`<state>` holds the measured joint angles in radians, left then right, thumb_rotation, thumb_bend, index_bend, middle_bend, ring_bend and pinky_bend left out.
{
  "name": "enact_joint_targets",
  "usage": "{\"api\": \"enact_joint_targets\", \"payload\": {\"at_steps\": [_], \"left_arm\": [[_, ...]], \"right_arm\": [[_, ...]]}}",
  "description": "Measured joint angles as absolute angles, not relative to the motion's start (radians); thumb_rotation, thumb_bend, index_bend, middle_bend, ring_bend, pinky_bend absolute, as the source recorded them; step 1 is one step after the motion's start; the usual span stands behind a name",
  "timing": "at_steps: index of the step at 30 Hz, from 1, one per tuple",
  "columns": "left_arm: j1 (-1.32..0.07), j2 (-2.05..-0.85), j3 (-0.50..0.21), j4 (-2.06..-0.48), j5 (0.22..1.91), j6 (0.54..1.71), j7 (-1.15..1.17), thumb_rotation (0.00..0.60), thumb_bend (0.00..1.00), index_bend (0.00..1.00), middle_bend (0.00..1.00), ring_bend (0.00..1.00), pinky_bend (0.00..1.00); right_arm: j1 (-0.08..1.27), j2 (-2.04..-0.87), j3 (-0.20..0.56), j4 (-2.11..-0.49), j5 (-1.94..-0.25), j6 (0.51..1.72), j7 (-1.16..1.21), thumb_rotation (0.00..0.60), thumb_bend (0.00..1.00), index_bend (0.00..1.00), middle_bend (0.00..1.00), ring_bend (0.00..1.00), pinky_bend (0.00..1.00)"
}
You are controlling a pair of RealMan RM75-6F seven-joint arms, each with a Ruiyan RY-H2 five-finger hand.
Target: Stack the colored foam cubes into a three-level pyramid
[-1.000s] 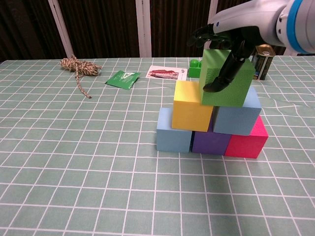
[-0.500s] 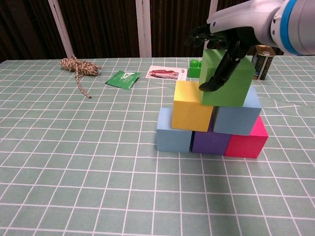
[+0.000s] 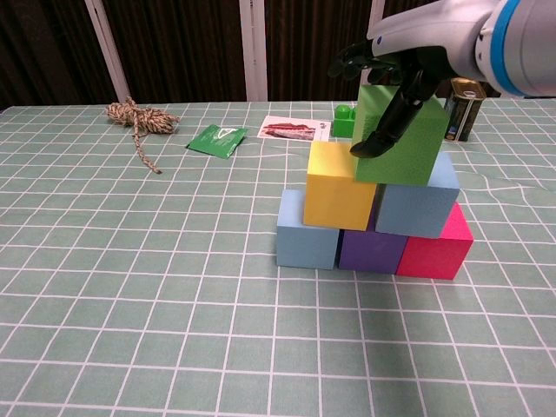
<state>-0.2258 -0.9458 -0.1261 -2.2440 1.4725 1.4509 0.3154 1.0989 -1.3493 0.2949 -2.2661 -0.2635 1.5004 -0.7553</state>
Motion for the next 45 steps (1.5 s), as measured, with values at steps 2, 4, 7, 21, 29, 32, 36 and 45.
{"api": "enact_joint_targets", "payload": {"at_steps": [2, 4, 7, 21, 29, 32, 36, 45], "left_arm": [[-0.226, -0.946, -0.126, -2.244, 1.472, 1.451, 0.316, 0.6, 0.03, 0.0, 0.01, 0.0, 0.0], [-0.226, -0.946, -0.126, -2.244, 1.472, 1.45, 0.316, 0.6, 0.03, 0.0, 0.01, 0.0, 0.0], [-0.227, -0.946, -0.125, -2.244, 1.471, 1.448, 0.317, 0.6, 0.03, 0.0, 0.01, 0.0, 0.0], [-0.226, -0.946, -0.126, -2.243, 1.47, 1.452, 0.317, 0.6, 0.03, 0.0, 0.01, 0.0, 0.0], [-0.226, -0.947, -0.126, -2.242, 1.471, 1.453, 0.318, 0.6, 0.03, 0.0, 0.01, 0.0, 0.0], [-0.225, -0.947, -0.125, -2.243, 1.474, 1.455, 0.319, 0.6, 0.03, 0.0, 0.01, 0.0, 0.0], [-0.224, -0.947, -0.123, -2.244, 1.479, 1.456, 0.323, 0.6, 0.03, 0.0, 0.01, 0.0, 0.0], [-0.221, -0.946, -0.124, -2.247, 1.484, 1.461, 0.322, 0.6, 0.03, 0.0, 0.01, 0.0, 0.0]], "right_arm": [[1.097, -1.351, 0.298, -2.266, -0.264, 1.502, -0.757, 0.6, 0.31, 0.0, 0.0, 0.0, 0.0], [1.096, -1.353, 0.301, -2.268, -0.263, 1.503, -0.759, 0.6, 0.31, 0.0, 0.0, 0.0, 0.0], [1.093, -1.352, 0.303, -2.273, -0.26, 1.502, -0.762, 0.6, 0.31, 0.0, 0.0, 0.0, 0.0], [1.086, -1.338, 0.315, -2.315, -0.251, 1.492, -0.776, 0.6, 0.31, 0.0, 0.0, 0.0, 0.0], [1.071, -1.31, 0.303, -2.355, -0.279, 1.488, -0.779, 0.6, 0.31, 0.0, 0.0, 0.0, 0.0], [1.064, -1.294, 0.303, -2.356, -0.286, 1.47, -0.769, 0.6, 0.31, 0.0, 0.0, 0.0, 0.0], [1.059, -1.259, 0.302, -2.356, -0.292, 1.445, -0.769, 0.6, 0.31, 0.0, 0.0, 0.0, 0.0], [1.044, -1.159, 0.292, -2.356, -0.269, 1.375, -0.774, 0.6, 0.31, 0.0, 0.0, 0.0, 0.0]]}}
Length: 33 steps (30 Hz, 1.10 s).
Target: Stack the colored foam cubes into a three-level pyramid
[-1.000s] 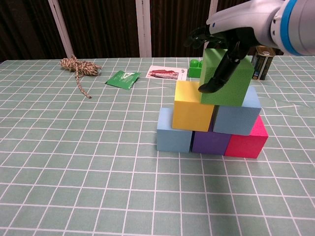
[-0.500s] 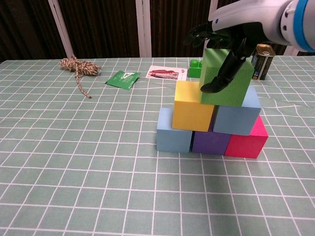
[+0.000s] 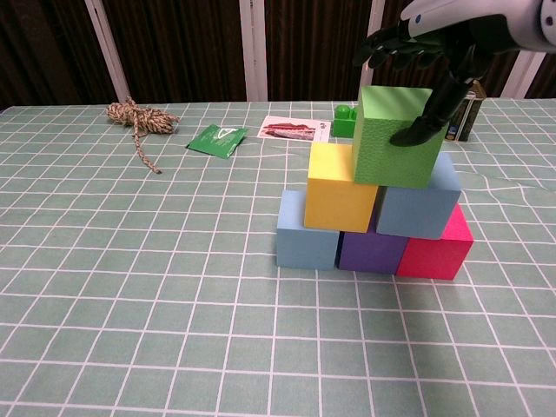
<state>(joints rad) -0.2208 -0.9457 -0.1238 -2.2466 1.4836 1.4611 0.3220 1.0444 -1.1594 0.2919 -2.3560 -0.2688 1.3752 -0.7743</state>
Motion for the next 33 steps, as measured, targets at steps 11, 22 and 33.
{"api": "enact_joint_targets", "payload": {"at_steps": [11, 22, 33], "left_arm": [[-0.22, -0.945, -0.122, -2.252, 1.49, 1.461, 0.324, 0.6, 0.03, 0.0, 0.01, 0.0, 0.0], [-0.218, -0.939, -0.121, -2.253, 1.492, 1.46, 0.313, 0.6, 0.03, 0.0, 0.01, 0.0, 0.0], [-0.215, -0.932, -0.123, -2.253, 1.494, 1.465, 0.303, 0.6, 0.03, 0.0, 0.01, 0.0, 0.0]], "right_arm": [[1.044, -1.053, 0.283, -2.356, -0.193, 1.243, -0.757, 0.6, 0.31, 0.0, 0.0, 0.0, 0.0], [1.102, -0.998, 0.293, -2.356, -0.105, 1.133, -0.734, 0.6, 0.31, 0.0, 0.0, 0.0, 0.0], [1.141, -0.981, 0.267, -2.356, -0.057, 1.149, -0.749, 0.6, 0.31, 0.0, 0.0, 0.0, 0.0]]}}
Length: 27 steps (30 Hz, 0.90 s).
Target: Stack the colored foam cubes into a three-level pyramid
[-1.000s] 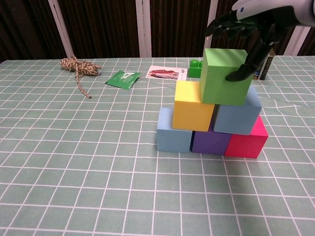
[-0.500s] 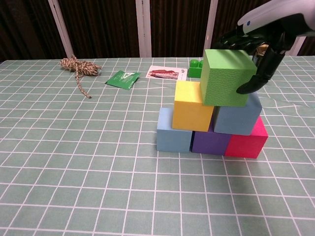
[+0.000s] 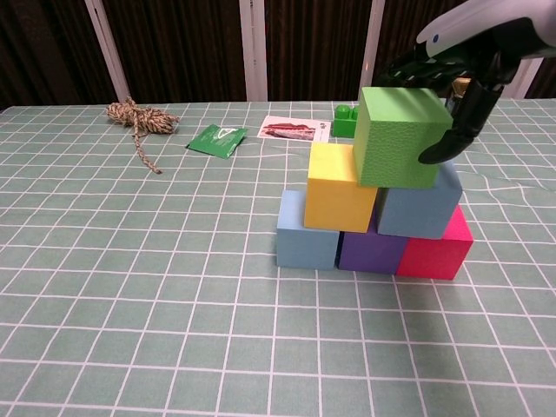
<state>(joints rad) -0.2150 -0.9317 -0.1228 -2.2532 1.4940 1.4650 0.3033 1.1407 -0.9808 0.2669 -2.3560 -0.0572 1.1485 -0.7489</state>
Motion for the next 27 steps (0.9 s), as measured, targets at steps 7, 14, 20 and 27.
{"api": "enact_joint_targets", "payload": {"at_steps": [7, 14, 20, 27], "left_arm": [[-0.212, -0.929, -0.121, -2.257, 1.5, 1.467, 0.304, 0.6, 0.03, 0.0, 0.01, 0.0, 0.0], [-0.211, -0.927, -0.119, -2.259, 1.503, 1.467, 0.305, 0.6, 0.03, 0.0, 0.01, 0.0, 0.0], [-0.213, -0.93, -0.12, -2.257, 1.492, 1.462, 0.312, 0.6, 0.03, 0.0, 0.01, 0.0, 0.0], [-0.216, -0.933, -0.121, -2.251, 1.481, 1.456, 0.314, 0.6, 0.03, 0.0, 0.01, 0.0, 0.0]], "right_arm": [[1.147, -0.946, 0.236, -2.356, -0.037, 1.142, -0.764, 0.6, 0.31, 0.0, 0.0, 0.0, 0.0], [1.124, -0.906, 0.207, -2.356, -0.048, 1.124, -0.748, 0.6, 0.31, 0.0, 0.0, 0.0, 0.0], [1.1, -0.886, 0.187, -2.356, -0.107, 1.107, -0.729, 0.6, 0.31, 0.0, 0.0, 0.0, 0.0], [1.054, -0.889, 0.141, -2.356, -0.212, 1.189, -0.724, 0.6, 0.31, 0.0, 0.0, 0.0, 0.0]]}}
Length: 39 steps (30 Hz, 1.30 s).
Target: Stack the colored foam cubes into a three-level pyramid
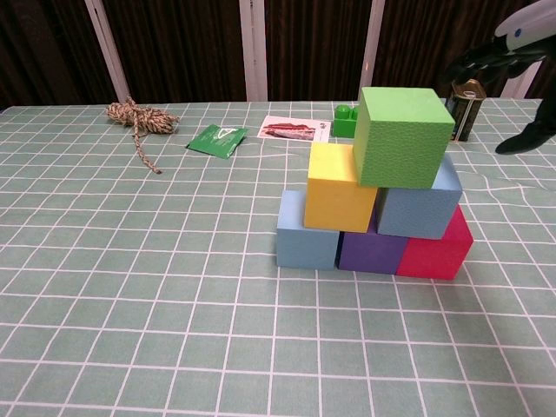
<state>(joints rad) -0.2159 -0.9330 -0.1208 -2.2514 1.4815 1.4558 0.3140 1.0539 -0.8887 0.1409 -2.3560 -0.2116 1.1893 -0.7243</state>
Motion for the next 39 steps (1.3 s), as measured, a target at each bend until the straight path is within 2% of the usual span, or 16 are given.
{"api": "enact_joint_targets", "payload": {"at_steps": [11, 19, 23, 31, 39], "left_arm": [[-0.222, -0.945, -0.114, -2.243, 1.475, 1.439, 0.329, 0.6, 0.03, 0.0, 0.01, 0.0, 0.0], [-0.243, -0.979, -0.112, -2.235, 1.45, 1.405, 0.37, 0.6, 0.03, 0.0, 0.01, 0.0, 0.0], [-0.276, -0.996, -0.127, -2.241, 1.421, 1.37, 0.392, 0.6, 0.08, 0.0, 0.02, 0.0, 0.0], [-0.391, -1.024, -0.198, -2.265, 1.309, 1.269, 0.445, 0.6, 0.12, 0.0, 0.02, 0.0, 0.0], [-0.549, -1.144, -0.281, -2.245, 1.135, 1.201, 0.542, 0.6, 0.17, 0.0, 0.02, 0.0, 0.0]], "right_arm": [[0.844, -0.93, 0.029, -2.354, -0.502, 1.426, -0.644, 0.6, 0.31, 0.0, 0.0, 0.0, 0.0], [0.686, -0.956, -0.044, -2.304, -0.707, 1.525, -0.549, 0.6, 0.31, 0.0, 0.0, 0.0, 0.0], [0.617, -0.976, -0.068, -2.277, -0.804, 1.56, -0.514, 0.6, 0.31, 0.0, 0.0, 0.0, 0.0], [0.55, -1.003, -0.059, -2.248, -0.892, 1.57, -0.472, 0.6, 0.31, 0.0, 0.0, 0.0, 0.0], [0.525, -1.0, -0.022, -2.237, -0.89, 1.523, -0.445, 0.6, 0.31, 0.0, 0.0, 0.0, 0.0]]}}
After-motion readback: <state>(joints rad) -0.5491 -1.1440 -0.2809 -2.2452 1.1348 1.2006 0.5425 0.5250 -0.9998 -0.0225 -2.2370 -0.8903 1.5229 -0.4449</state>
